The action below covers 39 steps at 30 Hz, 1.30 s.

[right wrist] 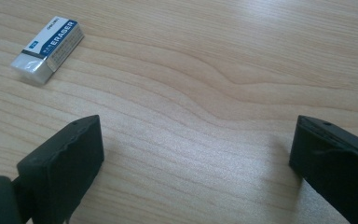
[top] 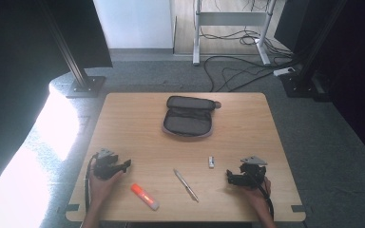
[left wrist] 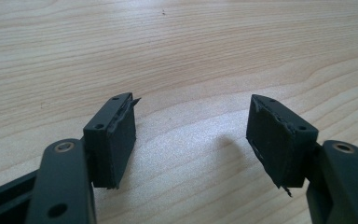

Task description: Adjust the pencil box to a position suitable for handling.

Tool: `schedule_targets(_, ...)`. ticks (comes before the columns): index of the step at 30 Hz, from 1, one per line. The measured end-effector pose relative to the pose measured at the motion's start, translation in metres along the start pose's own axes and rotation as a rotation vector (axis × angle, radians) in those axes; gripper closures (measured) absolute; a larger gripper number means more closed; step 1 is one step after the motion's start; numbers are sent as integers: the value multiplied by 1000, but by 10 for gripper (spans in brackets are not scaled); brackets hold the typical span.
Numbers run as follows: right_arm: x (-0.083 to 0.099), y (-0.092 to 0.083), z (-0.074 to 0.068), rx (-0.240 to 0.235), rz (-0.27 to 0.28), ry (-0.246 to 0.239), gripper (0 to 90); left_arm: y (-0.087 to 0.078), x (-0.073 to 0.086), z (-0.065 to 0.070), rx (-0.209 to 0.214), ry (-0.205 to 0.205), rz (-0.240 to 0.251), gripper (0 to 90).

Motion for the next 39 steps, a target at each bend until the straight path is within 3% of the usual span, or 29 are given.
schedule_targets(16, 3, -4, 4, 15, 16, 18, 81, 1, -1, 1, -7, 3, -2, 328)
schedule_targets(28, 5, -7, 11, 42, 22, 46, 116, 3, -4, -4, 31, -21, 7, 331)
schedule_targets(39, 6, -7, 12, 45, 26, 50, 125, 3, -4, -2, 9, -9, 3, 333)
Point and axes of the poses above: each handheld gripper's, and its own axes: y roughly forward along the jaws, x roughly out of its underside, z roughly to its right, the point moved 3 cm from there along y, roughly forward along the jaws, and after that the axes turned 4 degrees about -z, right-handed, at the moved point
